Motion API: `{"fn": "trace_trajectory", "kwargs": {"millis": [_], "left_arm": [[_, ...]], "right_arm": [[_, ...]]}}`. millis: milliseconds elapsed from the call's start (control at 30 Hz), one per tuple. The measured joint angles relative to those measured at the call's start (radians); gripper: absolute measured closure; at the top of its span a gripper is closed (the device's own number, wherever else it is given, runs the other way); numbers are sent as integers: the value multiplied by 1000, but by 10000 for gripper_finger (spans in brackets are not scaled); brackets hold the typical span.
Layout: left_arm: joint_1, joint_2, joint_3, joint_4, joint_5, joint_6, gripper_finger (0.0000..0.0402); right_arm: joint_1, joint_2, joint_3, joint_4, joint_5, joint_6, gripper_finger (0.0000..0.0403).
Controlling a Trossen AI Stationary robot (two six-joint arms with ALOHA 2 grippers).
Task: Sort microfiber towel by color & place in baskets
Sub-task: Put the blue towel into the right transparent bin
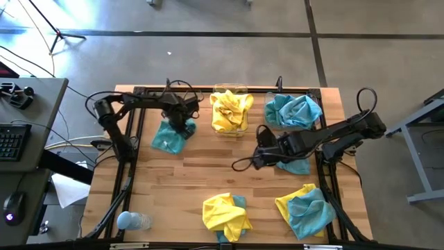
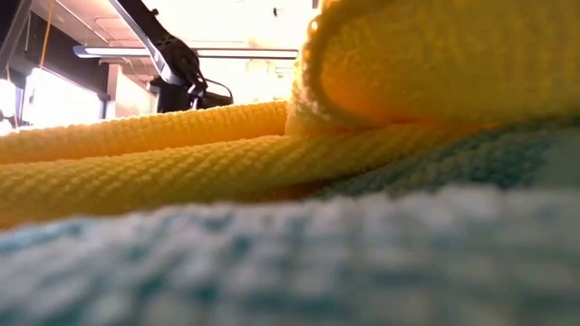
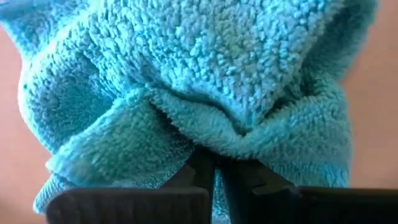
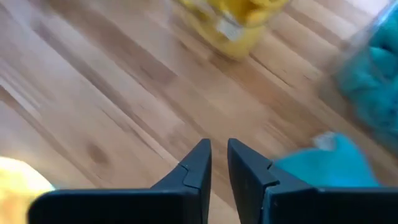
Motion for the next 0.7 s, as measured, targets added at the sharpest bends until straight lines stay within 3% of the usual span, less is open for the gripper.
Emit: {"fn": "trace_trajectory", "kwargs": {"millis": [133,233,500,700], "left_arm": [[-29,-116,0,-9,74,-89,399],[-60,-206,-1,-10,75,-163,400],[-192,-454,10,4,71,-358,401],[-347,-510,141,-16,48,-475,401]], "right_arm": [[10,-8,0,-104,-21,-81,394],[10,-55,-33,-78,-16,-171,396],[7,-410,-438,339,-37,-336,399],[-50,-613,-630,669,83,-477,398]]}}
